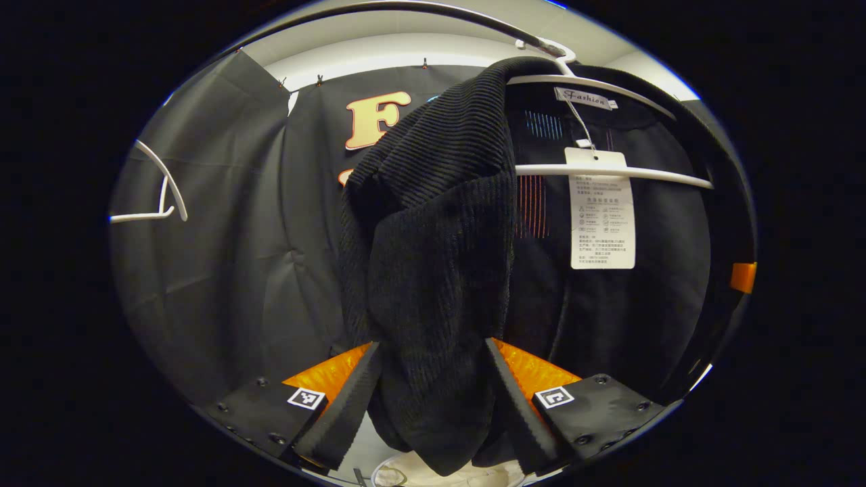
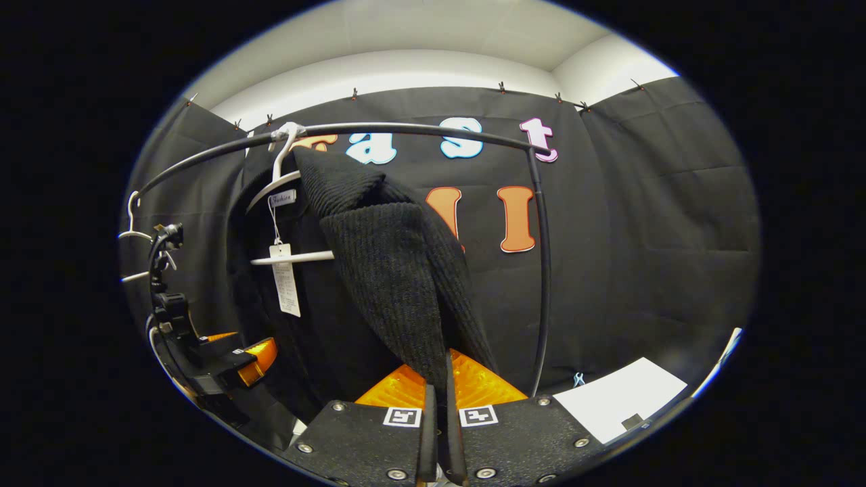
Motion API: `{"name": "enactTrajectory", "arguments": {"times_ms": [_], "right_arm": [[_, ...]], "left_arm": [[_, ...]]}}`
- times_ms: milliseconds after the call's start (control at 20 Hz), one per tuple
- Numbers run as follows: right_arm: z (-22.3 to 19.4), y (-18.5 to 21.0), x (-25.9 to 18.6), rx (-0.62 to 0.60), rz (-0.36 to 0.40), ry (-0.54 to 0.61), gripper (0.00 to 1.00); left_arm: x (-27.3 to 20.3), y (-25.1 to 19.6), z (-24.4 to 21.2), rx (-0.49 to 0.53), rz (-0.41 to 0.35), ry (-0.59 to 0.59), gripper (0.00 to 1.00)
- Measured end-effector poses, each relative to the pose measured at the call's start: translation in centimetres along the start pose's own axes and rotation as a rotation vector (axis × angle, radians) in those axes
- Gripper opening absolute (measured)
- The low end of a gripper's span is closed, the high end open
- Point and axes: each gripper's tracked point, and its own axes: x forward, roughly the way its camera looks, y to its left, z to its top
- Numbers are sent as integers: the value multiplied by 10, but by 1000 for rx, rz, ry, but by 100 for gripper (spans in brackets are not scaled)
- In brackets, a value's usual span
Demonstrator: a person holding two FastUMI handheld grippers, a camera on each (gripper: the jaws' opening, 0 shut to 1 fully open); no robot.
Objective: Grasp the clothes on the hanger with both hands and then place them into the laundry hamper below.
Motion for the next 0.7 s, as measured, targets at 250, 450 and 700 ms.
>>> {"name": "enactTrajectory", "arguments": {"times_ms": [250,450,700], "right_arm": [[27,-18,-11,32,7,-42,6],[44,-26,-12,28,19,-61,5],[72,-39,-11,29,38,-100,5]], "left_arm": [[11,-6,-1,7,-21,5,93],[20,-6,2,32,-1,-6,58],[10,5,3,24,34,19,10]]}}
